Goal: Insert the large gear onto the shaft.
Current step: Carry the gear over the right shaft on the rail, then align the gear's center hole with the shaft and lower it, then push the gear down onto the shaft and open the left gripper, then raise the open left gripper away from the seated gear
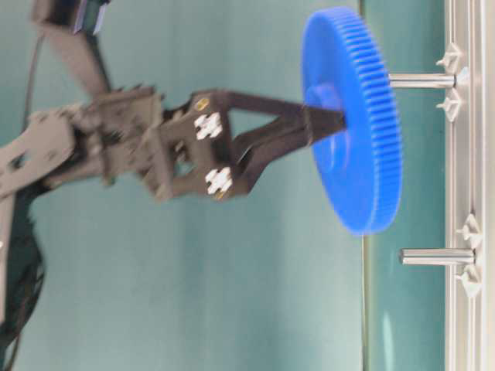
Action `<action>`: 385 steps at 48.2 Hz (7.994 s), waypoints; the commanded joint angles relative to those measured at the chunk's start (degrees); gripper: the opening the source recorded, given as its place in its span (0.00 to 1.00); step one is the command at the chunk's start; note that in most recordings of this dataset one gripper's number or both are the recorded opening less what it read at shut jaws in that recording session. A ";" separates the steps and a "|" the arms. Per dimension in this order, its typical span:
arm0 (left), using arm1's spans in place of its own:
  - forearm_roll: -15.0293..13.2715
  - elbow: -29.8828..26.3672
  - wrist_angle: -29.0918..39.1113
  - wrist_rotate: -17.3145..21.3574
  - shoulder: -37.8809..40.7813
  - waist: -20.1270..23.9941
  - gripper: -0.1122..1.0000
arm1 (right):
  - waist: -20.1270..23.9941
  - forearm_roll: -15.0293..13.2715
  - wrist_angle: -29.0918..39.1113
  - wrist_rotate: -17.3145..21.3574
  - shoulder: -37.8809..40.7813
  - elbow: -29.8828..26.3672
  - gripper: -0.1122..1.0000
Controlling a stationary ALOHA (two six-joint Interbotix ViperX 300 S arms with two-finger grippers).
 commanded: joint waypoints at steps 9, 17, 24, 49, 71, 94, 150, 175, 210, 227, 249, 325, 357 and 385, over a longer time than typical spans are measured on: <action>0.18 -8.35 1.67 2.46 2.99 1.49 0.78 | -0.09 -0.09 0.97 0.35 -0.70 -0.35 0.12; 0.18 -12.30 4.75 3.43 5.45 1.85 0.78 | -0.09 -0.18 2.20 0.35 -1.32 -0.35 0.12; 0.18 -14.68 5.54 4.66 6.68 1.93 0.78 | -0.09 -0.09 2.29 0.35 -1.67 -0.35 0.12; 0.18 -17.58 6.68 5.01 8.88 2.37 0.78 | -0.09 -0.09 2.29 0.35 -1.67 -0.18 0.12; 0.18 -17.58 6.33 5.01 10.37 2.64 0.78 | -0.18 -0.18 2.29 0.44 -1.58 0.00 0.12; 0.53 -17.14 6.42 5.10 11.25 3.87 0.78 | -0.18 -0.18 2.29 0.44 -1.67 0.09 0.12; 0.62 -16.96 5.89 3.08 10.99 5.45 0.78 | -0.09 -0.18 2.29 0.53 -1.76 0.09 0.12; 0.53 -16.79 7.29 0.62 10.99 5.36 0.78 | -0.09 -0.18 2.29 0.44 -1.93 0.09 0.12; 0.62 -16.52 8.00 -3.25 10.11 5.36 0.92 | -0.18 -0.18 2.29 0.53 -2.11 -0.09 0.12; 0.44 -16.61 8.00 -3.69 9.93 5.10 0.92 | -0.18 -0.09 2.29 0.53 -2.37 0.09 0.12; 0.35 -16.79 8.09 -4.57 8.53 3.08 0.92 | -0.09 -0.18 2.29 0.53 -2.37 0.09 0.12; 0.26 -3.78 -2.55 -8.00 -4.57 1.49 0.87 | -0.18 -0.18 2.29 0.62 -2.90 0.09 0.12; 0.18 4.83 -15.64 -14.33 -7.73 1.23 0.87 | -0.09 -0.09 4.22 0.62 -2.99 0.09 0.12; 0.26 6.42 -15.91 -15.47 -7.12 0.44 0.87 | -0.88 -0.09 4.13 0.62 -2.99 0.00 0.12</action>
